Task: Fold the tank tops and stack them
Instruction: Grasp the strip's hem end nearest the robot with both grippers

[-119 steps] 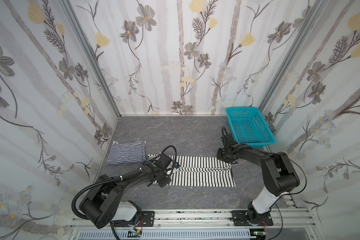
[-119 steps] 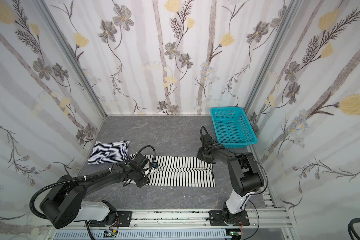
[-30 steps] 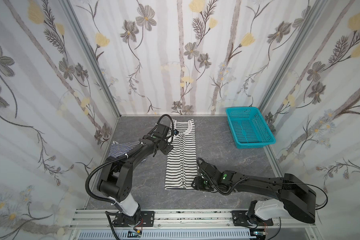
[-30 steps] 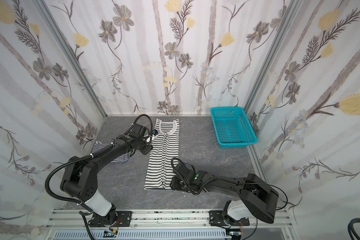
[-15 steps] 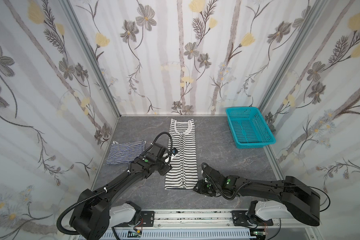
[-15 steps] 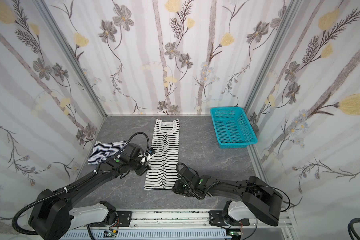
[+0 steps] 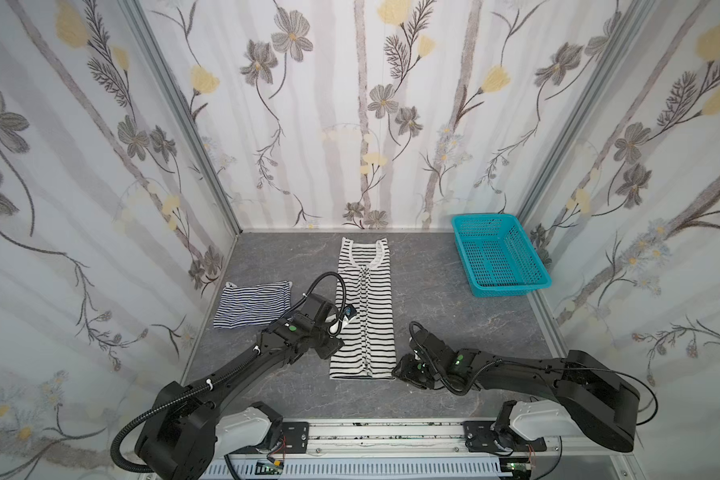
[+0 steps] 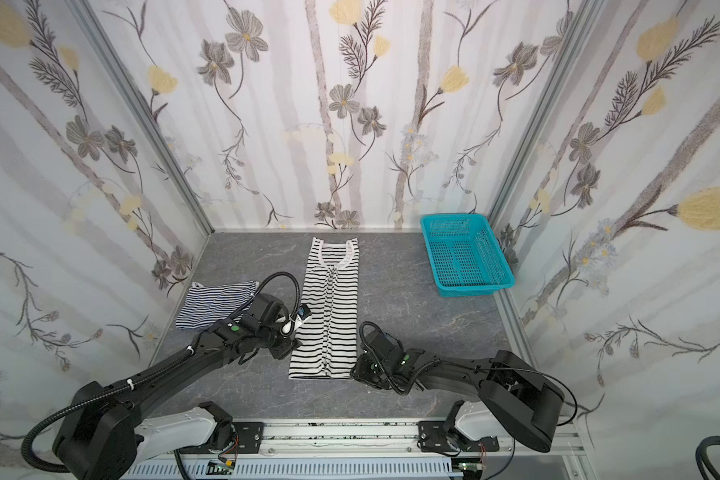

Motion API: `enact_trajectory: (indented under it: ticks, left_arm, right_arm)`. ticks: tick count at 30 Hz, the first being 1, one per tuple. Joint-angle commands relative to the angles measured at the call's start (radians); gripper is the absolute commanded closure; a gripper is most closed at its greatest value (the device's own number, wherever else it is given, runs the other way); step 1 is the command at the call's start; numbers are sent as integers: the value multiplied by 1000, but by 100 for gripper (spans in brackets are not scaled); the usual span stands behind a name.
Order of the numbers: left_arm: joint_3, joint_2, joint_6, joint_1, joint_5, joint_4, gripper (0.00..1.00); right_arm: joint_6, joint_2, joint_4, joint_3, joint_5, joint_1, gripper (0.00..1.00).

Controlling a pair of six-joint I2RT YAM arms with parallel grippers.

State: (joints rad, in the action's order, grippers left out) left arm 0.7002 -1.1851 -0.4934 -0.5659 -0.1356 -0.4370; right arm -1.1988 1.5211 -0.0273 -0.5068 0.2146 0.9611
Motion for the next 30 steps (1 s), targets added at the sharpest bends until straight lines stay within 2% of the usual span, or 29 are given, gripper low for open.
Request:
enact_trajectory:
  ticks: [1,14,24,30]
  left_arm:
    - [-2,-2,-13,0,-2,7,36]
    - [-34,11,-25,-2,4,4,36]
    - [-79,36,-43,-42,5,-19,35]
    - [-105,35,-68,-84,-8,-39,34]
  right_arm:
    - [19,22,3,-23,13,5,57]
    - [38,105,-26,-51,3,28,66]
    - [48,98,-26,-65,-19,24,84]
    - [80,105,-49,-107,-35,24,98]
